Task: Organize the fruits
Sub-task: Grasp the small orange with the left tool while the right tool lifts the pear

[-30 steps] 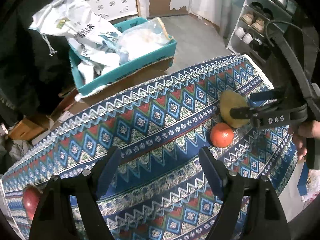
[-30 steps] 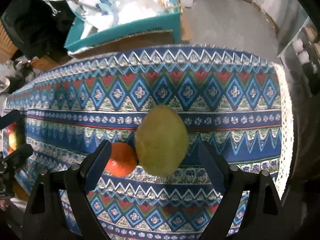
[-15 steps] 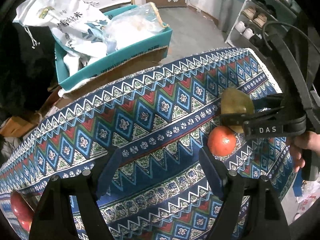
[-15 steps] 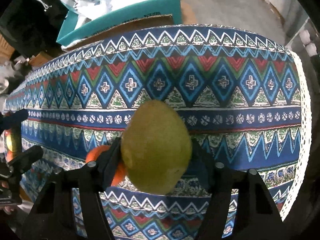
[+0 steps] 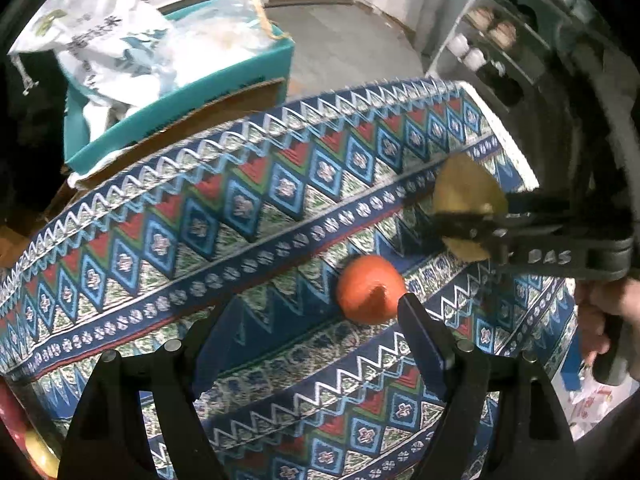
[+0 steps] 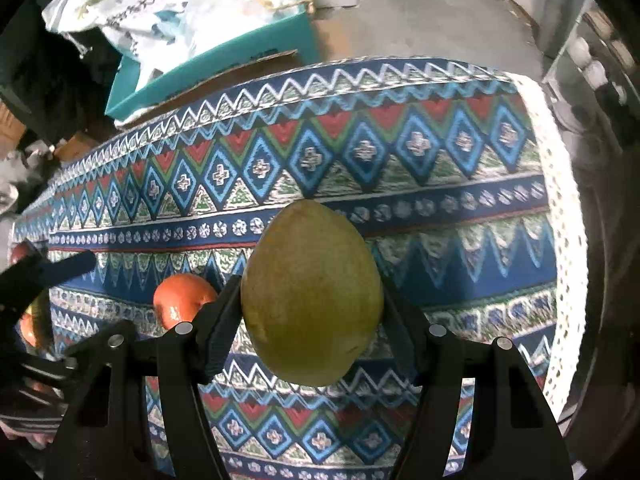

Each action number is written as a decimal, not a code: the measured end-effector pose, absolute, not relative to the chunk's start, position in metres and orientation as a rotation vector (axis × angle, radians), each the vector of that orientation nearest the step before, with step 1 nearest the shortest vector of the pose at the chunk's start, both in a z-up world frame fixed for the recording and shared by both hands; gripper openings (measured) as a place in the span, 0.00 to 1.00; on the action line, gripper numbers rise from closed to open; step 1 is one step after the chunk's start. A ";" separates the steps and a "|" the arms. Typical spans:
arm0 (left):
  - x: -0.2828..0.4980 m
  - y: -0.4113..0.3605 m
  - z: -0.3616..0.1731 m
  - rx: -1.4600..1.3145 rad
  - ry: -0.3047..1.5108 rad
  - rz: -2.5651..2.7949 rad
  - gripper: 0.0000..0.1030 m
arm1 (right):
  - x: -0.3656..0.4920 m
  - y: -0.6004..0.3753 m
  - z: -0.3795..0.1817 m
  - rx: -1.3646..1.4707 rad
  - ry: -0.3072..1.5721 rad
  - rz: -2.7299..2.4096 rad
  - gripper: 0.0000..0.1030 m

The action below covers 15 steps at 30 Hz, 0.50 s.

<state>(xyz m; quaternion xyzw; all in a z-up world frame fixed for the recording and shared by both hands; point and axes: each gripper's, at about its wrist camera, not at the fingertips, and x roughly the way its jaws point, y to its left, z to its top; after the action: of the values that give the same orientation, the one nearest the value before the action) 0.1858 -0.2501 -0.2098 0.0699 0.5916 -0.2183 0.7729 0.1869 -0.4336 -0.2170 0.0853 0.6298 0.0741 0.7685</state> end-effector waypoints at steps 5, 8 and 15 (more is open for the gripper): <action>0.182 -0.273 -0.219 0.198 1.280 -0.488 0.79 | 0.169 -0.454 -0.207 0.219 1.349 0.134 0.65; 0.181 -0.282 -0.228 0.197 1.285 -0.495 0.79 | 0.163 -0.461 -0.205 0.252 1.341 0.124 0.65; 0.181 -0.294 -0.251 0.174 1.300 -0.485 0.79 | 0.148 -0.466 -0.195 0.249 1.324 0.116 0.65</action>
<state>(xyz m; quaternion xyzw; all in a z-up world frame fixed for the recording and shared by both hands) 0.1814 -0.2937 -0.2508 0.0803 0.5983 -0.2234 0.7653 0.1485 -0.4660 -0.1952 0.1153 0.6126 0.0539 0.7801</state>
